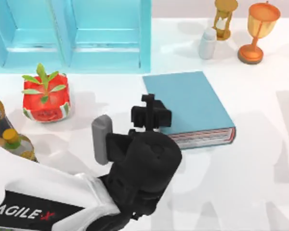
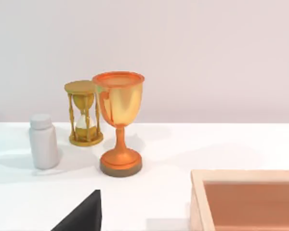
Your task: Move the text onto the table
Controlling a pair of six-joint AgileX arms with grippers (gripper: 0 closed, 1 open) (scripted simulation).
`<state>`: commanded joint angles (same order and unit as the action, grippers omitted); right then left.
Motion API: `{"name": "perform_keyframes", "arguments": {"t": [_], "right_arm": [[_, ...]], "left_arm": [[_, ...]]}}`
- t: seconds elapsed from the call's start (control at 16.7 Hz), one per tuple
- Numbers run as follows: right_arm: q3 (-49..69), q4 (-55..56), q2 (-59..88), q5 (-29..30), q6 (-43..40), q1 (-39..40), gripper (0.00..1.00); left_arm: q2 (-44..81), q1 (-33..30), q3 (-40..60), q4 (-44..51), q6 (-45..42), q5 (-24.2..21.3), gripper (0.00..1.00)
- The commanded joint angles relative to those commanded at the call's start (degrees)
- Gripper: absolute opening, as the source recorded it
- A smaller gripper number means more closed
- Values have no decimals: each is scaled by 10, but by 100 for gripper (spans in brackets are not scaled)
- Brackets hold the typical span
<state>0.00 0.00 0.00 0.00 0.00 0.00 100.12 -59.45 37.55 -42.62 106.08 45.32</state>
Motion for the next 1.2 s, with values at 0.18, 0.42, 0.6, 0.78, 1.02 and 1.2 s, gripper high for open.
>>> {"name": "perform_keyframes", "arguments": {"t": [0.18,0.42,0.6,0.78,1.02,1.2], "right_arm": [[0,0,0,0,0,0,100],[0,0,0,0,0,0,100],[0,0,0,0,0,0,100],[0,0,0,0,0,0,100],[0,0,0,0,0,0,100],[0,0,0,0,0,0,100]], "left_arm": [[7,-11,-8,-2,15,14,0],[7,-10,-10,1,13,13,0],[-2,-16,-16,1,18,19,0],[2,-14,-16,3,17,18,0],[29,-14,-22,-30,18,18,0],[62,-14,-30,-72,17,17,0]]}}
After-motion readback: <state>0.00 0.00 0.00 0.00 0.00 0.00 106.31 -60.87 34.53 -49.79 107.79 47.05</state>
